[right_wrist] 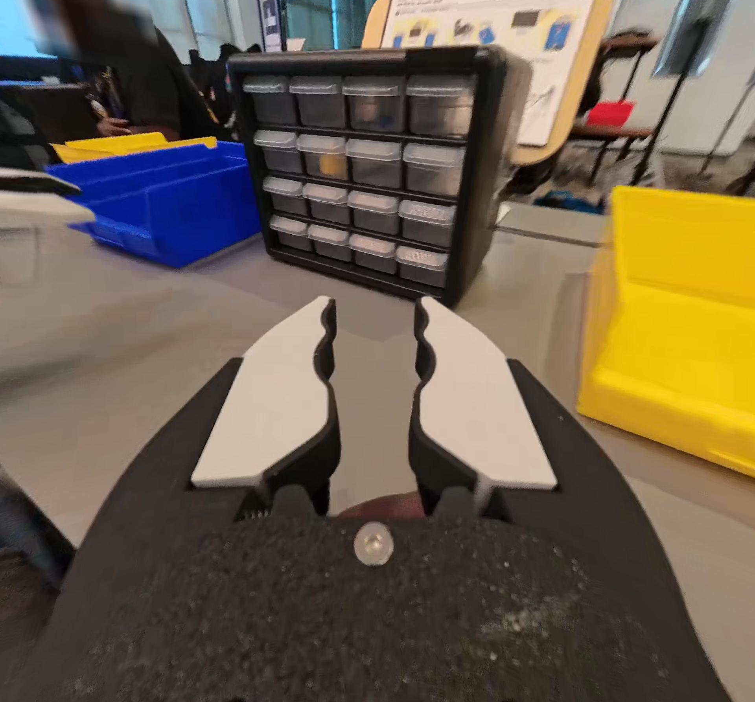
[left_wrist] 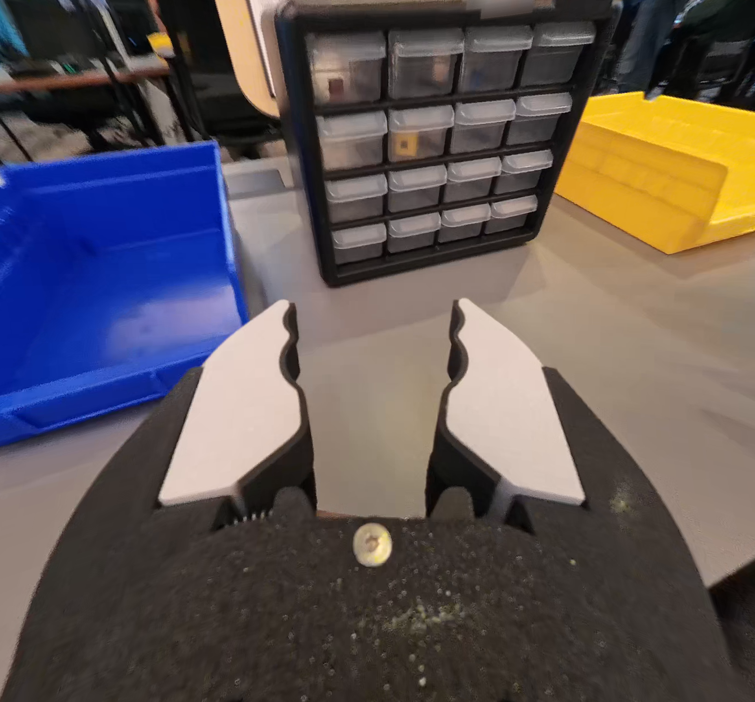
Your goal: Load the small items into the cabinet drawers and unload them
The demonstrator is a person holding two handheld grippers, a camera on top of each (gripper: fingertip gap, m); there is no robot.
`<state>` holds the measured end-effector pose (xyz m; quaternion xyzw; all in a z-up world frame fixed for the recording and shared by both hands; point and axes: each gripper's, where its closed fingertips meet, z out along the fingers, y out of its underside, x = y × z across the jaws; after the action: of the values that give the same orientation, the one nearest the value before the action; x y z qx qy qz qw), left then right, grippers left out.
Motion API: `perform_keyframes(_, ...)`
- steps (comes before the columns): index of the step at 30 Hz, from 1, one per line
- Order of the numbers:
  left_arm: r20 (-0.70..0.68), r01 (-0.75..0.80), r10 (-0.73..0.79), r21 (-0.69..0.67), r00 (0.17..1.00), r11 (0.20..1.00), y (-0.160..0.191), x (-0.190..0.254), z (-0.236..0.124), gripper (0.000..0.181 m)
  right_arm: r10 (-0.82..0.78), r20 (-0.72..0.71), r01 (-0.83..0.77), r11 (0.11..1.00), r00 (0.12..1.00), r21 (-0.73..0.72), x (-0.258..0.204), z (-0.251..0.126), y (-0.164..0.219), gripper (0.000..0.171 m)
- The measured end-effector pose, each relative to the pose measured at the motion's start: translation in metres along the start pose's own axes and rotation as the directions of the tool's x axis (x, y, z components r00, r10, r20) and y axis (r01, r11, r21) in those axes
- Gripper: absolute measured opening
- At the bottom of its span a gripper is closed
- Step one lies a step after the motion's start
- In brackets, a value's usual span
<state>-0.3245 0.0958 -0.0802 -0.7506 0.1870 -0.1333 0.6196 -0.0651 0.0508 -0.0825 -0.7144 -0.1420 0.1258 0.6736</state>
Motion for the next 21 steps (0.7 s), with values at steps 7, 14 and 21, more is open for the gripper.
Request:
perform_keyframes(7, 0.020, -0.011, 0.012, -0.019, 1.000, 1.000, 0.014, 0.002, -0.005, 0.068, 0.057, 0.019, -0.056, 0.998, 0.998, -0.040, 0.007, -0.008, 0.014, 0.031)
perform_keyframes(14, -0.013, 0.025, -0.026, -0.051, 1.000, 0.998, 0.021, 0.004, 0.004, 0.068, 0.018, -0.052, -0.022, 0.997, 0.998, -0.076, 0.032, -0.003, 0.022, 0.029)
perform_keyframes(21, -0.013, -0.002, 0.001, -0.070, 1.000, 0.998, 0.025, 0.003, 0.007, 0.069, 0.113, -0.062, -0.117, 0.991, 0.992, -0.060, 0.046, -0.002, 0.021, 0.025)
